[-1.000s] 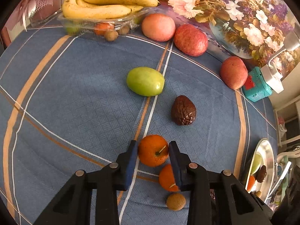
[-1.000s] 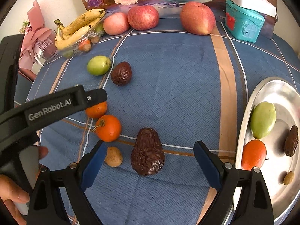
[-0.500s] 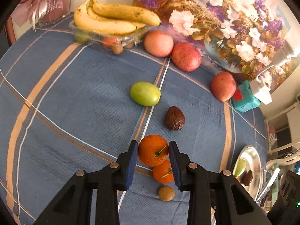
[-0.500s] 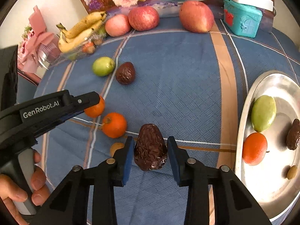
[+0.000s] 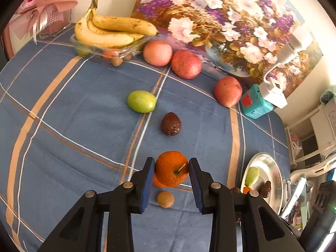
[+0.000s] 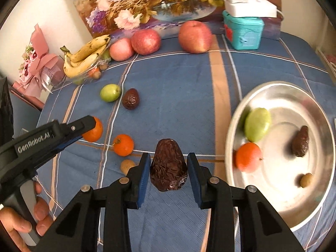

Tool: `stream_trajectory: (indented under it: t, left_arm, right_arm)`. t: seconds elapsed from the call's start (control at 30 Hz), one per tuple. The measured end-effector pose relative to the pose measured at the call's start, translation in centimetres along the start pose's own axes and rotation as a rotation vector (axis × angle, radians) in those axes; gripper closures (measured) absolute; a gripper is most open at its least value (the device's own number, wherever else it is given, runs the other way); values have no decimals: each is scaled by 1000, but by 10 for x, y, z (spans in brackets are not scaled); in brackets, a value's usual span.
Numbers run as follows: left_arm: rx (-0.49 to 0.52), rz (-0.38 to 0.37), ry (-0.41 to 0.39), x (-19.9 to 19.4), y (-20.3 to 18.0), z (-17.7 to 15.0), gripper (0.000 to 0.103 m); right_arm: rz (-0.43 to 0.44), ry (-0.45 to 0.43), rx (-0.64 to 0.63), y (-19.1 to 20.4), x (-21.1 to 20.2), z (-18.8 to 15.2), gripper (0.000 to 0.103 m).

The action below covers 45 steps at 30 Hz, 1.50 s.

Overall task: Organize fruits
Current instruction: 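Carry the date toward the plate with the right tool while the left tool drops the orange in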

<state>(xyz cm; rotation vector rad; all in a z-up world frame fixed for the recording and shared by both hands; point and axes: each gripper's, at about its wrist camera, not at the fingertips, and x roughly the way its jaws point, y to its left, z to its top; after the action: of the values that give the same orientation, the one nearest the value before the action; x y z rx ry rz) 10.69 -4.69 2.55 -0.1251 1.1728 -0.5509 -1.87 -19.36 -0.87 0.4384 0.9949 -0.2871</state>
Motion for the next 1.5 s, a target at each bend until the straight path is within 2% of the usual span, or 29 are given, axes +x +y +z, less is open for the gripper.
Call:
stream_trajectory:
  t: [0.4, 0.7, 0.8, 0.93, 1.07, 1.33, 1.4, 1.43, 1.5]
  left_arm:
    - [78, -28, 16, 0, -39, -9, 67]
    - [231, -168, 121, 13, -116, -39, 67]
    - [287, -205, 165, 19, -141, -53, 67]
    - [343, -222, 209, 27, -165, -70, 67]
    - [385, -201, 226, 31, -176, -81, 67]
    - [403, -182, 240, 37, -180, -85, 65]
    - [394, -188, 242, 37, -178, -84, 62]
    - [391, -189, 241, 38, -178, -83, 57]
    - [394, -186, 237, 37, -178, -83, 55]
  right_arm:
    - [-25, -16, 77, -29, -18, -1, 66]
    - [-230, -33, 254, -105, -33, 1, 65]
    - [-269, -40, 314, -130, -42, -1, 65]
    - [-273, -60, 366, -150, -53, -4, 65]
    - [-271, -69, 391, -158, -60, -4, 65]
    - [-249, -58, 386, -160, -58, -4, 65]
    - [-250, -57, 382, -159, -59, -5, 65]
    - [-250, -57, 381, -158, -59, -5, 65]
    - [-245, -55, 379, -157, -59, -5, 65]
